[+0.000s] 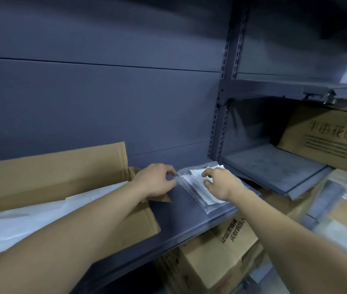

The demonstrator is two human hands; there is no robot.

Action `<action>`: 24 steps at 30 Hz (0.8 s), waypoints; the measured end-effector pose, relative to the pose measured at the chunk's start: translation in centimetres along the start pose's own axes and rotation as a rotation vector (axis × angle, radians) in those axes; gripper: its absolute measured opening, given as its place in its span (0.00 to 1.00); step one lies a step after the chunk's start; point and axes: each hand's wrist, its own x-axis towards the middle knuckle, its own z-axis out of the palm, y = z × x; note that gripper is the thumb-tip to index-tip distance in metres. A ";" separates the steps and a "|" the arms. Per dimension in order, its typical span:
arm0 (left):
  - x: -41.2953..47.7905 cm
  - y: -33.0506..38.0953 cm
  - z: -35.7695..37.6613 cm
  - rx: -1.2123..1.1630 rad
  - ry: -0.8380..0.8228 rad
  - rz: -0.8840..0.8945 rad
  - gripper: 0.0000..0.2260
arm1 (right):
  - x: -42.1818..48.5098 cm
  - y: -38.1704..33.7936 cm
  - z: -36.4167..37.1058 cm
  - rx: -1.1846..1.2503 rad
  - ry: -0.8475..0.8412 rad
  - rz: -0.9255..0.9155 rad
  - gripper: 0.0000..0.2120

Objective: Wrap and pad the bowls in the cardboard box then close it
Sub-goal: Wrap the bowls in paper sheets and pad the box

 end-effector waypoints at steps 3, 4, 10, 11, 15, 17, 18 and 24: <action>1.3 0.9 2.1 -0.005 -0.042 0.021 0.16 | 0.1 2.7 1.1 -0.055 -0.046 0.038 0.20; 1.7 1.1 2.8 -0.001 -0.057 0.026 0.16 | 0.1 3.4 1.7 -0.070 -0.070 0.042 0.21; 3.5 2.1 5.3 -0.029 -0.131 0.026 0.17 | 0.1 5.5 4.8 0.010 0.024 0.075 0.21; 3.7 2.2 5.6 -0.026 -0.142 0.027 0.17 | 0.0 5.6 5.1 0.018 0.063 0.071 0.21; 4.1 2.4 6.7 -0.006 -0.170 0.039 0.18 | 0.3 5.3 5.7 -0.029 0.220 0.048 0.17; 4.2 2.5 6.9 0.001 -0.174 0.045 0.18 | 0.4 5.1 5.7 -0.064 0.260 0.042 0.14; 4.2 2.4 6.9 0.003 -0.170 0.050 0.18 | 0.4 5.0 5.6 -0.070 0.279 0.043 0.13; 4.1 2.4 6.4 -0.079 -0.061 0.064 0.28 | -0.2 4.0 3.6 0.004 0.474 -0.029 0.08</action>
